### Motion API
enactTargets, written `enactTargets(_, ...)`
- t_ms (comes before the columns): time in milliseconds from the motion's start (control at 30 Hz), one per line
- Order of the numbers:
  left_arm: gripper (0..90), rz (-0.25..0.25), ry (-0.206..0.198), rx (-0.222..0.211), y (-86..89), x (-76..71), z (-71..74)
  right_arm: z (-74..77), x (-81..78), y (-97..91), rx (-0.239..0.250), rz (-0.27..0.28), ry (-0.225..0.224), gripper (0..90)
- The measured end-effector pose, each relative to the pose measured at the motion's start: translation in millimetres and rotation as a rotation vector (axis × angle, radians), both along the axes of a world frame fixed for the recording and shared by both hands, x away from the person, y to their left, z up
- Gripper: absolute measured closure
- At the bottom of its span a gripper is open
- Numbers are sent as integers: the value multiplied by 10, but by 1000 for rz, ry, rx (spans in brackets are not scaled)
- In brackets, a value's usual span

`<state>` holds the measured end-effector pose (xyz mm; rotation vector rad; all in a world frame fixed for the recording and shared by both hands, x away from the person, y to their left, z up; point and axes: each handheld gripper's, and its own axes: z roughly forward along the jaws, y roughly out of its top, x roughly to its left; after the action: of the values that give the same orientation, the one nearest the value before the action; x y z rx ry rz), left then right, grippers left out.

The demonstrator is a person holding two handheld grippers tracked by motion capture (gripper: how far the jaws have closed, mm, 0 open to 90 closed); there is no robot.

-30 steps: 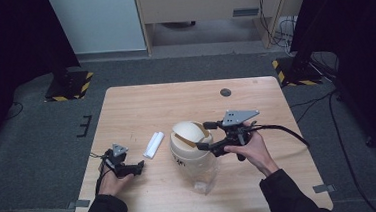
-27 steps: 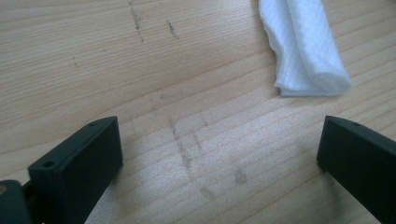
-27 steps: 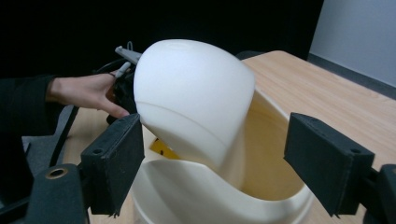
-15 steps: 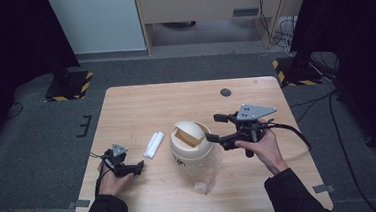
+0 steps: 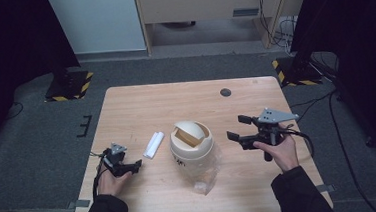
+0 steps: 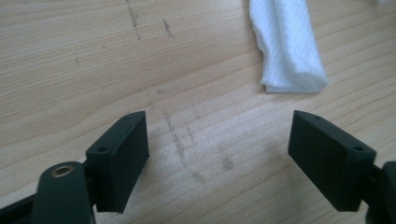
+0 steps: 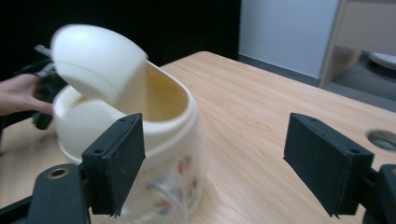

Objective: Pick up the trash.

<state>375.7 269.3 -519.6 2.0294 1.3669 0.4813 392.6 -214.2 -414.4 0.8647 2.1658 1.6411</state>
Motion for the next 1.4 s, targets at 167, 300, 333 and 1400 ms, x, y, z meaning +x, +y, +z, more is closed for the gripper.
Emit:
enactTargets(167, 271, -4, -44, -73, -77, 4, 62, -186, -54, -202, -60, -62, 26, 201)
enactTargets(300, 314, -24, -57, -92, -188, 43, 74, -300, -53, -308, -77, -96, 58, 199)
enactTargets(333, 324, -28, -57, -95, -205, 50, 71, -327, -46, -321, -77, -102, 64, 199)
enactTargets(1400, 484, -71, -71, -53, -622, 771, 29, -489, 34, -373, -150, -133, 101, 210)
